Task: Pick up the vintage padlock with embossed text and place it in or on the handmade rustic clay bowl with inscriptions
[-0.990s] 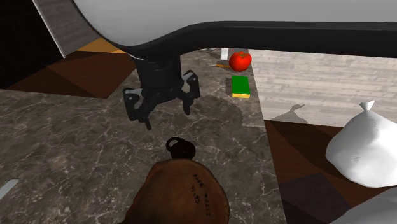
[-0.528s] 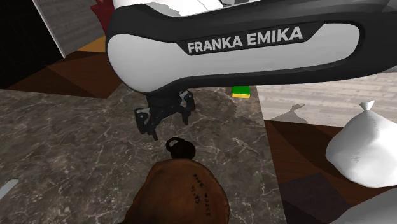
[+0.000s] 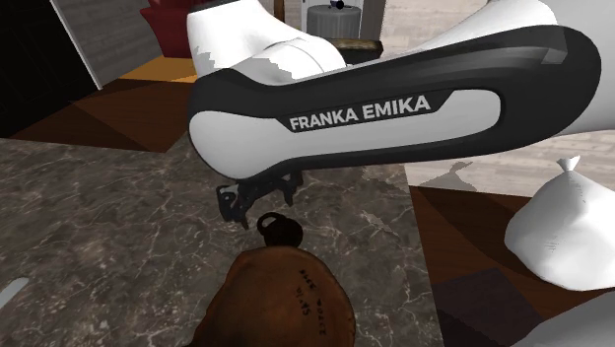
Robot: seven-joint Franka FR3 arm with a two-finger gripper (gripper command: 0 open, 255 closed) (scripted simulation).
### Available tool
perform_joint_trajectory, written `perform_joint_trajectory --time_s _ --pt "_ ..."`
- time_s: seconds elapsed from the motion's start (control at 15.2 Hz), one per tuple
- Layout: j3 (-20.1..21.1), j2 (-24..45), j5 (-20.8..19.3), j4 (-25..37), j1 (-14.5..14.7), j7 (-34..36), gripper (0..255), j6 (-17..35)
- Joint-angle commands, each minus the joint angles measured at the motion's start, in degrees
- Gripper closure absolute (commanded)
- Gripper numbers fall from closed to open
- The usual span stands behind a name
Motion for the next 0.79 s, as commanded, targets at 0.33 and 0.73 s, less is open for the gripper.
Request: perform_joint_trajectory --time_s 0.33,0.73 --pt "0.0 0.1 0.0 -0.2 0.0 0.1 0 0.3" --pt "0.1 0.1 -0.1 -0.2 0.0 0.1 255 0.3"
